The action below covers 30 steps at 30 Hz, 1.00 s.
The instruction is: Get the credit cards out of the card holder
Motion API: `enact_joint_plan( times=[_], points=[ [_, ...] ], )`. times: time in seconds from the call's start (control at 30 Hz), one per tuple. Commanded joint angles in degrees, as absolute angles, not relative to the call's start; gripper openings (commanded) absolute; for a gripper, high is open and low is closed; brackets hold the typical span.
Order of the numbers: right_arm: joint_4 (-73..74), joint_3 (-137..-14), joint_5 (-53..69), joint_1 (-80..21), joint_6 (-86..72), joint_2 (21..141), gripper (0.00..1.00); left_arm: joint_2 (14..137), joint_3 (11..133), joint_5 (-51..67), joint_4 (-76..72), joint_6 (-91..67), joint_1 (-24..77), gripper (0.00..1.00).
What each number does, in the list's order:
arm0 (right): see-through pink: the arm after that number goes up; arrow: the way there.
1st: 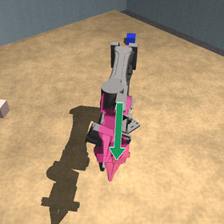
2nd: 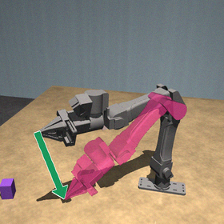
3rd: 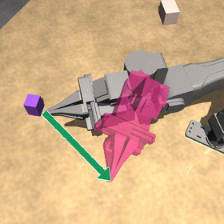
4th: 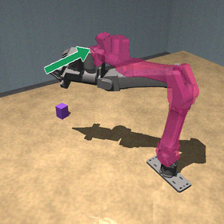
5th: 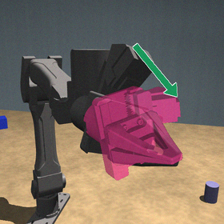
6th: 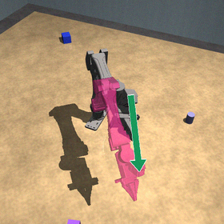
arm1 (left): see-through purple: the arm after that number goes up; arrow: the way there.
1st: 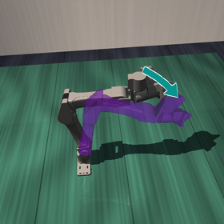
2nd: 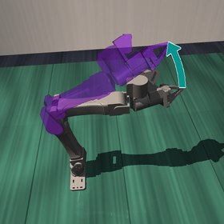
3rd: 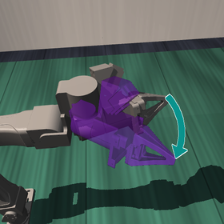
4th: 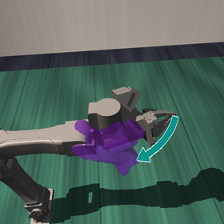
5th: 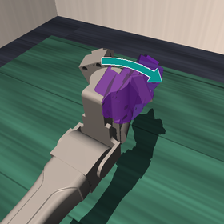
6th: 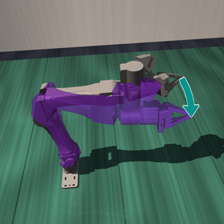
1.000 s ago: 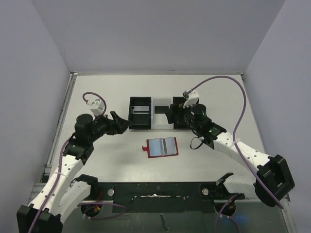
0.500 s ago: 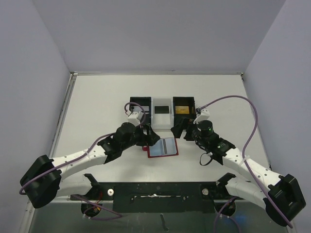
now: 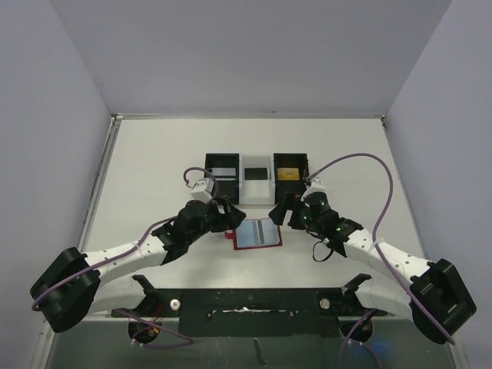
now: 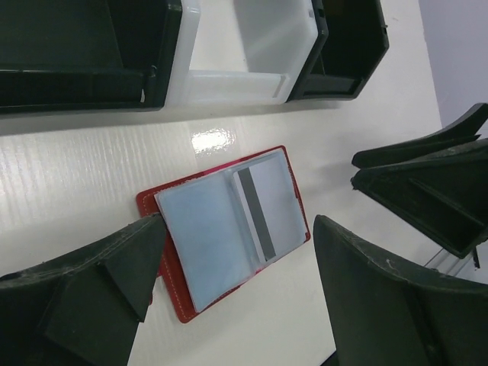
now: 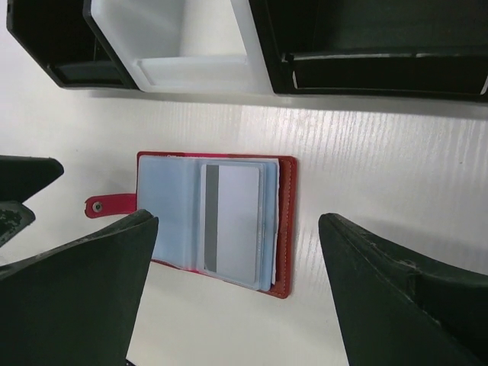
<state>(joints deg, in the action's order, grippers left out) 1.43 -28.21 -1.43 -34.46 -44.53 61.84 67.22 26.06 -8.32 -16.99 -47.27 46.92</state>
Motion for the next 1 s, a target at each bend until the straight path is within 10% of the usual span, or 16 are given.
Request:
enact_joint_plan(
  times=[0.0, 0.97],
  points=[
    [-2.2, -28.8, 2.9, -34.0, -45.4, 63.6, 0.89, 69.0, 29.6, -2.1, -20.3, -49.5, 44.0, 0.77],
    [-6.7, -31.1, 12.3, -33.0, -47.1, 80.8, 0.27, 84.7, 32.9, 12.2, -27.9, -51.5, 45.6, 0.43]
  ],
)
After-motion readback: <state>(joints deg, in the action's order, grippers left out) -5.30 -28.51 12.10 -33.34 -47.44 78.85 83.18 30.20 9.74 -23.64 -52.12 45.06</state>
